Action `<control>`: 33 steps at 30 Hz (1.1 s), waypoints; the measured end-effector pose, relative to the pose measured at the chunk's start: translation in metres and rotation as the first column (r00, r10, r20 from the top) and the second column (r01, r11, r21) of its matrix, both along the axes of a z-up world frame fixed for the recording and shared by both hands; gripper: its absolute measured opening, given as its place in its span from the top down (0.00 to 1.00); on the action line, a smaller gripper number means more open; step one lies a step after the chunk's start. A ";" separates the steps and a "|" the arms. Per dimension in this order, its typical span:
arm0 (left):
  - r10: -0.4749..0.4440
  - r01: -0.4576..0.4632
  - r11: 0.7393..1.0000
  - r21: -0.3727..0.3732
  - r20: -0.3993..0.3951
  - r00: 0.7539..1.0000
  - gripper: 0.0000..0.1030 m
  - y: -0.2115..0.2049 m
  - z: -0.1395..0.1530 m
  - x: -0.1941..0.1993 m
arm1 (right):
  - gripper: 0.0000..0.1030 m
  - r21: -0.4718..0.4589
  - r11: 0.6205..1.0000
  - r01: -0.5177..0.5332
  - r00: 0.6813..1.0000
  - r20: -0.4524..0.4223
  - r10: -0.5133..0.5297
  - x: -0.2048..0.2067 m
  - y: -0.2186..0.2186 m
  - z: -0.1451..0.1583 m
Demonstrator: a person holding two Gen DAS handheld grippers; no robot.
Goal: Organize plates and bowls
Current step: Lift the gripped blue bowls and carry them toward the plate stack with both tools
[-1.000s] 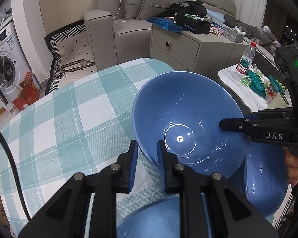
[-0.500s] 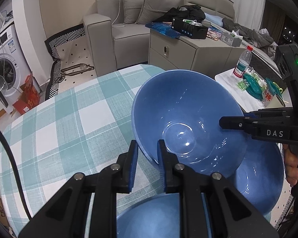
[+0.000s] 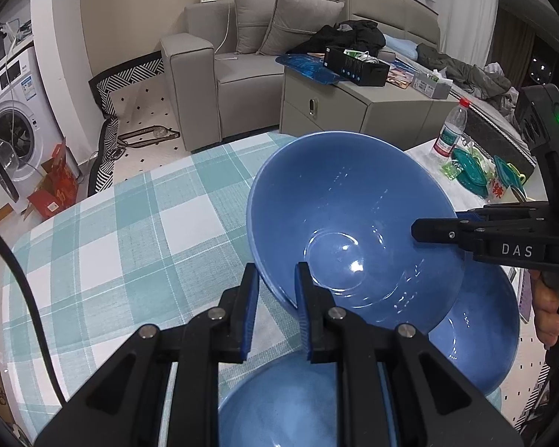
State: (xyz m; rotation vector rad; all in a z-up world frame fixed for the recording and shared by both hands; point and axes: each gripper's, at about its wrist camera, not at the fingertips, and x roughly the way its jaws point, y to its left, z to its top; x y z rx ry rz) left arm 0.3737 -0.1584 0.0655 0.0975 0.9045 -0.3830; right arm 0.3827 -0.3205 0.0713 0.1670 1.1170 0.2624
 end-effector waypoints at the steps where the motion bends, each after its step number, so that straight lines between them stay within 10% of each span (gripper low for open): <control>1: 0.000 0.000 1.000 -0.003 0.001 1.000 0.83 0.001 0.002 -0.001 | 0.78 0.000 1.000 -0.001 1.000 0.002 0.001 -0.001 0.001 0.003; 33: 0.012 -0.011 1.000 -0.018 0.046 0.999 0.83 0.036 0.045 -0.057 | 0.78 -0.071 0.992 -0.101 0.995 0.009 0.102 -0.054 0.040 0.058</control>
